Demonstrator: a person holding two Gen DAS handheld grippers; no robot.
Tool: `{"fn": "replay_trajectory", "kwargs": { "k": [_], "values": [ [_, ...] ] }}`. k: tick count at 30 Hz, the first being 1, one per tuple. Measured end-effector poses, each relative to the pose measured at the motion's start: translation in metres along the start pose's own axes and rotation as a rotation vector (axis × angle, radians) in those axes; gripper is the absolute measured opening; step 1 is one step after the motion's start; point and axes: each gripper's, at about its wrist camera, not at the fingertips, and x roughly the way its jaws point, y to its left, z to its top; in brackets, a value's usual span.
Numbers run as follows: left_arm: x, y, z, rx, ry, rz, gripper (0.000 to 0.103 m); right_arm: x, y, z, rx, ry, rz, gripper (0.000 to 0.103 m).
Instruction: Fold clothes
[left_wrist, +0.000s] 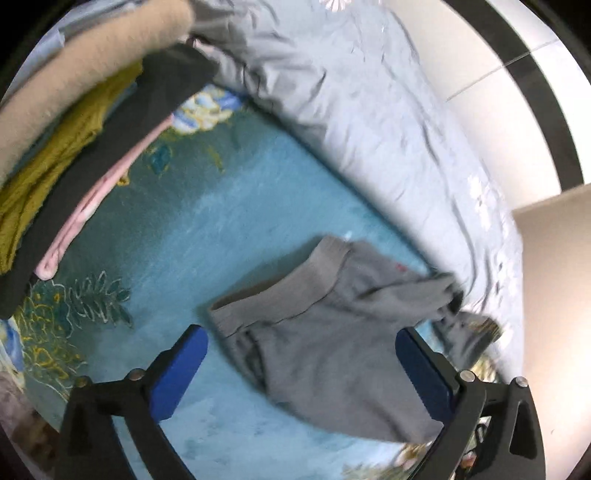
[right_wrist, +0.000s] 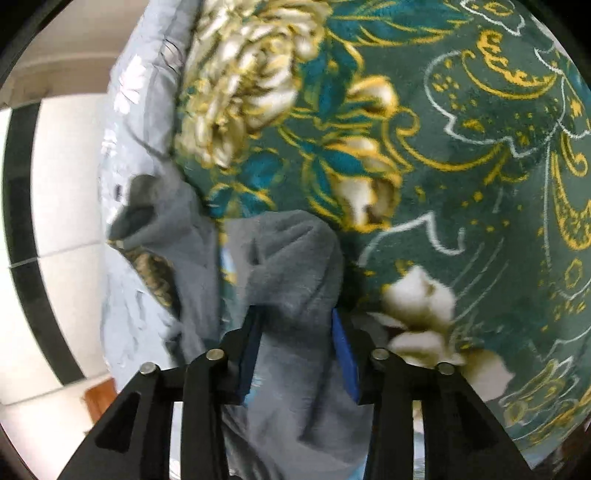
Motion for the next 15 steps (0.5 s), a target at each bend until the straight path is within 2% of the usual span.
{"fn": "replay_trajectory", "kwargs": {
  "k": [1,5,10,12,15],
  "values": [
    [-0.002,-0.005,0.0,0.003,-0.004,-0.016,0.103,-0.001,0.004,-0.001,0.003,-0.007,0.021,0.005],
    [-0.013,-0.034,0.005,0.077,-0.016,-0.069,0.103,-0.025,0.025,-0.009,-0.044,-0.052,0.092,0.004],
    [-0.037,-0.065,0.004,0.214,-0.119,-0.101,0.103,-0.084,0.033,-0.031,-0.105,-0.138,0.152,0.003],
    [-0.046,-0.077,0.002,0.27,-0.151,-0.112,0.103,-0.115,0.031,-0.045,-0.135,-0.186,0.145,0.003],
    [-0.062,-0.094,-0.005,0.363,-0.197,-0.107,0.103,-0.162,0.04,-0.066,-0.246,-0.279,0.061,0.003]
  ]
}}
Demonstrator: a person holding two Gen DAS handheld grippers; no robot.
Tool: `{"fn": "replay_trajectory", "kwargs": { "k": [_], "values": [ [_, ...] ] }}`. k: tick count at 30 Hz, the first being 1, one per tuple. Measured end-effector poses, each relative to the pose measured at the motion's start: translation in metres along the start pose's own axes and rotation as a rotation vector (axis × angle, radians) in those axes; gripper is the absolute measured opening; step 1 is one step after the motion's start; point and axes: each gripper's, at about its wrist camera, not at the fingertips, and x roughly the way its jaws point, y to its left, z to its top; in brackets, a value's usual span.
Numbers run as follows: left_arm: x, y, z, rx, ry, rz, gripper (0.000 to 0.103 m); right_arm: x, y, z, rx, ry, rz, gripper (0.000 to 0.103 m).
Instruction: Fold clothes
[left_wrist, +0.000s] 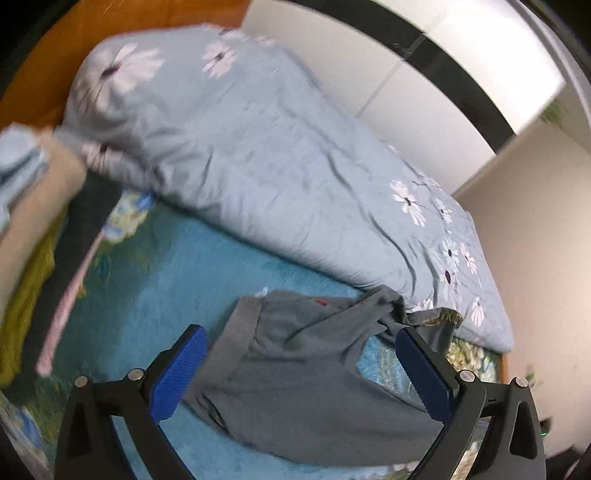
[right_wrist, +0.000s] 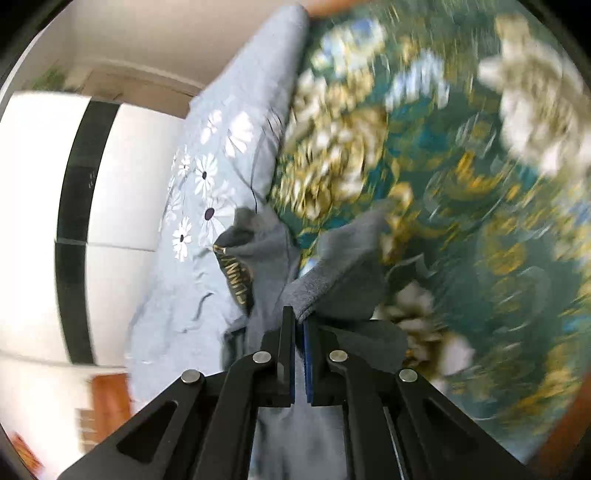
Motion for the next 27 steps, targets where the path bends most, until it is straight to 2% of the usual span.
{"fn": "replay_trajectory", "kwargs": {
  "k": [3,6,8,11,13,15,16,17,19,21,23,27],
  "values": [
    [-0.011,-0.017,0.001,0.085,-0.025,0.005,0.103,-0.009,0.034,0.003,-0.164,-0.02,-0.059,0.003],
    [-0.016,-0.034,-0.001,0.15,-0.021,0.024,0.103,0.032,0.073,0.008,-0.29,0.042,-0.104,0.003],
    [-0.018,-0.045,-0.004,0.178,-0.016,0.033,0.103,0.081,0.097,0.003,-0.384,0.115,-0.134,0.005],
    [-0.021,-0.061,-0.008,0.18,-0.018,0.031,0.103,0.147,0.104,-0.024,-0.449,0.278,-0.205,0.009],
    [-0.022,-0.074,-0.011,0.193,-0.034,0.05,0.103,0.167,0.103,-0.038,-0.489,0.344,-0.196,0.012],
    [-0.024,-0.089,-0.014,0.198,-0.062,0.083,0.103,0.17,0.094,-0.048,-0.499,0.386,-0.115,0.026],
    [-0.026,-0.096,-0.016,0.187,-0.087,0.095,0.103,0.164,0.085,-0.046,-0.477,0.393,-0.08,0.038],
    [-0.028,-0.104,-0.017,0.172,-0.114,0.103,0.103,0.156,0.072,-0.04,-0.449,0.389,-0.059,0.042],
    [-0.031,-0.118,-0.021,0.139,-0.171,0.108,0.103,0.139,0.046,-0.025,-0.402,0.358,-0.06,0.042],
    [-0.031,-0.132,-0.024,0.103,-0.231,0.093,0.103,0.121,0.012,-0.005,-0.357,0.324,-0.109,0.042],
    [-0.026,-0.146,-0.024,0.083,-0.245,0.076,0.103,0.117,-0.019,0.01,-0.337,0.337,-0.167,0.042],
    [-0.011,-0.175,-0.02,0.064,-0.231,0.044,0.103,0.137,-0.051,0.02,-0.328,0.457,-0.167,0.042]
  ]
}}
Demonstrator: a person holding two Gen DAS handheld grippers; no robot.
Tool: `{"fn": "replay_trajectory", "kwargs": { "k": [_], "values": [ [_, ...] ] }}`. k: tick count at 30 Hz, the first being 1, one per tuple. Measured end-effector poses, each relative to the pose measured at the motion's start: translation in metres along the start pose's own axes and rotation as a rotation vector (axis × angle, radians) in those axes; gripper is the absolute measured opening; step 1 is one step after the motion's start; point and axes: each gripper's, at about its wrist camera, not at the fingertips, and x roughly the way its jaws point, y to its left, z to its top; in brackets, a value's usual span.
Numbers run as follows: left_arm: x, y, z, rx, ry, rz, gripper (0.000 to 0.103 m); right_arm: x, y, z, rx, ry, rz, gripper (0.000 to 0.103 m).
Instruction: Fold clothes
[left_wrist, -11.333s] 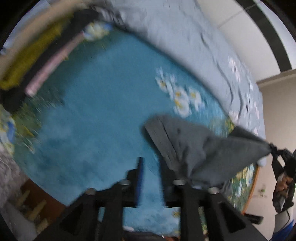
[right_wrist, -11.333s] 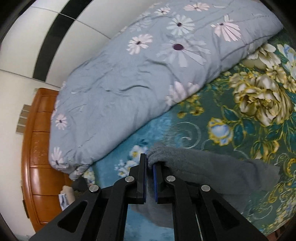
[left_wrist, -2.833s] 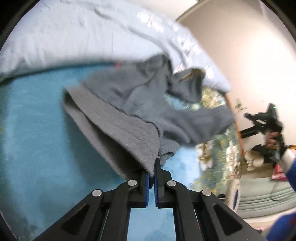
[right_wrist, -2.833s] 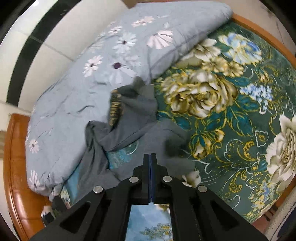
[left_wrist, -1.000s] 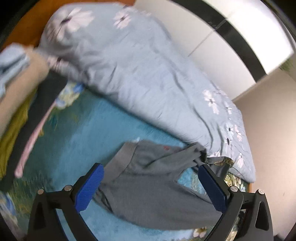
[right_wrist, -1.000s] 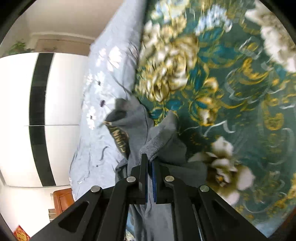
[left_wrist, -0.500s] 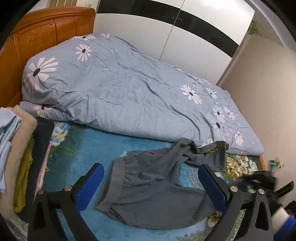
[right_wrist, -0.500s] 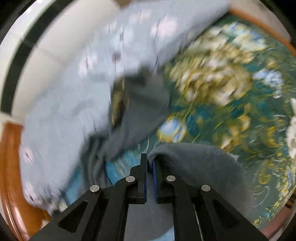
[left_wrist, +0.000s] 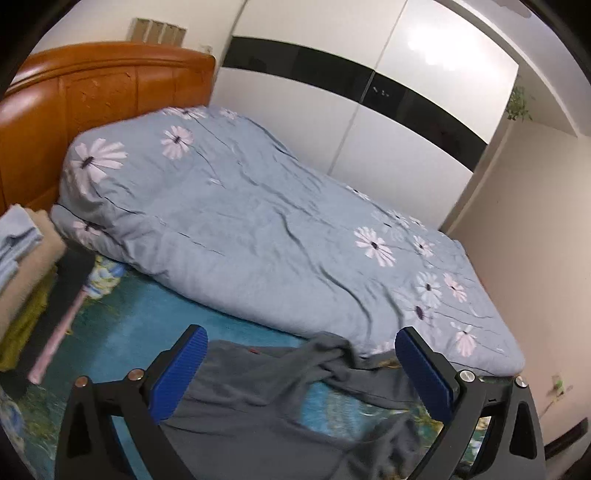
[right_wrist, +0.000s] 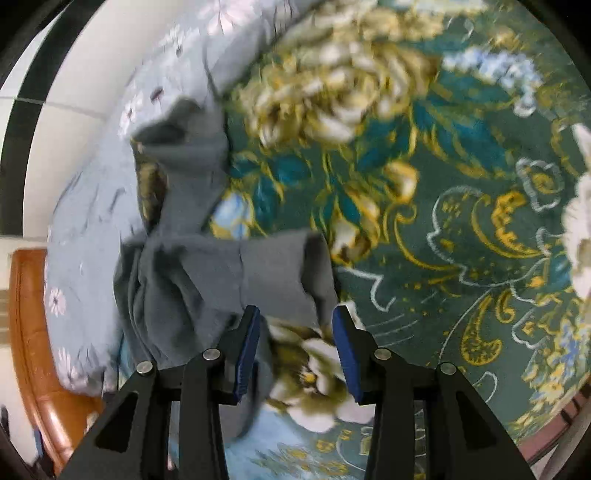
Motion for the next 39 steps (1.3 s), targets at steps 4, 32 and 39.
{"fn": "replay_trajectory", "kwargs": {
  "k": [4,32,39],
  "values": [
    [0.012,-0.027,0.001,0.012,0.03,-0.024,0.103,0.033,-0.003,0.009,0.012,0.065,0.073,0.042],
    [0.039,-0.088,-0.024,0.154,0.188,0.005,0.103,0.033,-0.007,0.054,0.178,-0.067,0.299,0.01],
    [0.045,-0.072,-0.029,0.126,0.232,0.035,0.103,-0.064,-0.041,0.102,0.21,-0.301,0.295,0.009]
  ]
}}
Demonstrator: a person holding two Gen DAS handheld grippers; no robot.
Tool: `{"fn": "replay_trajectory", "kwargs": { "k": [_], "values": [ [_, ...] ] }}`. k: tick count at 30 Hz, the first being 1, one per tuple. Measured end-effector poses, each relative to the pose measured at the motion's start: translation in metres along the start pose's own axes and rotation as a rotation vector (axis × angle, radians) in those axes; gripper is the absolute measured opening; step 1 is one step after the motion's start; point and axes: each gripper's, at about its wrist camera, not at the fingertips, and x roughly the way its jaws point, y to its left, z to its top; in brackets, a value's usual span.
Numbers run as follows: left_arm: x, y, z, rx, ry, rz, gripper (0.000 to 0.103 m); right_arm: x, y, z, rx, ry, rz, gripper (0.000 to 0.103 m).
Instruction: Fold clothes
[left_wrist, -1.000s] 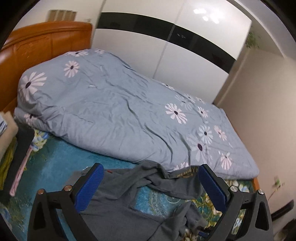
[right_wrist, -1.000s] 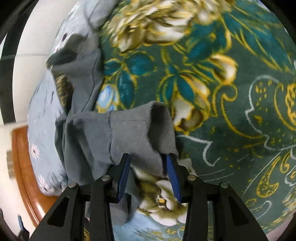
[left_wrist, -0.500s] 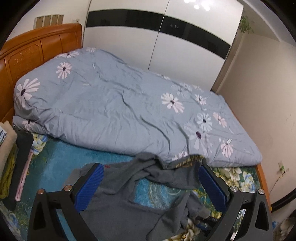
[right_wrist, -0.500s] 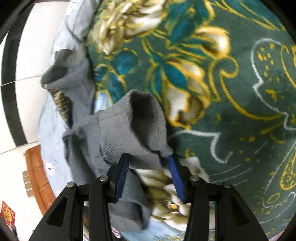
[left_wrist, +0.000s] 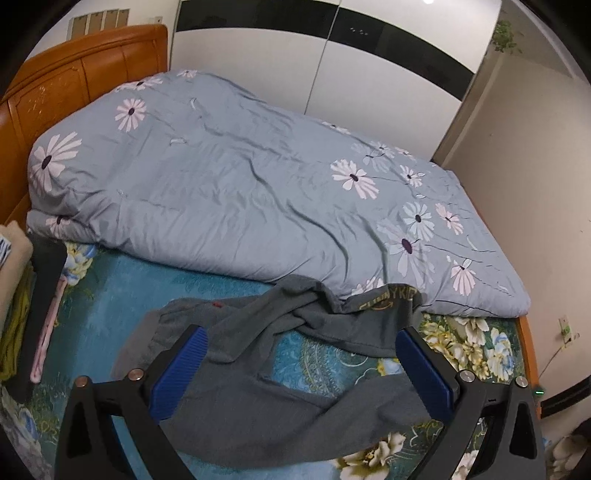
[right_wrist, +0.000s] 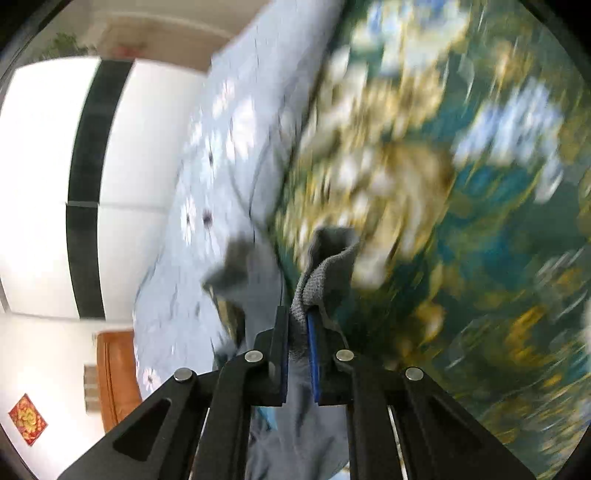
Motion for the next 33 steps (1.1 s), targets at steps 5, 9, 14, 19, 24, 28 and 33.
{"fn": "replay_trajectory", "kwargs": {
  "k": [5,9,14,19,24,28,33],
  "values": [
    [0.007,0.017,-0.009,-0.033,0.034,0.03,0.103,-0.04,-0.02,0.035,-0.038,-0.083,-0.127,0.0],
    [0.015,0.031,-0.021,-0.081,0.066,0.061,0.103,-0.028,-0.048,0.035,-0.012,-0.027,-0.199,0.0],
    [0.021,0.048,-0.036,-0.106,0.096,0.114,0.103,-0.022,-0.067,0.0,-0.003,0.058,-0.225,0.0],
    [0.028,0.083,-0.057,-0.17,0.109,0.19,0.103,-0.009,-0.106,-0.051,0.097,0.145,-0.253,0.009],
    [0.047,0.142,-0.084,-0.243,0.188,0.298,0.103,0.0,-0.13,-0.076,0.198,0.154,-0.262,0.036],
    [0.062,0.198,-0.109,-0.382,0.284,0.365,0.103,0.003,-0.137,-0.08,0.26,0.131,-0.26,0.037],
    [0.081,0.252,-0.134,-0.49,0.349,0.441,0.102,0.012,-0.137,-0.084,0.303,0.115,-0.264,0.037]
  ]
}}
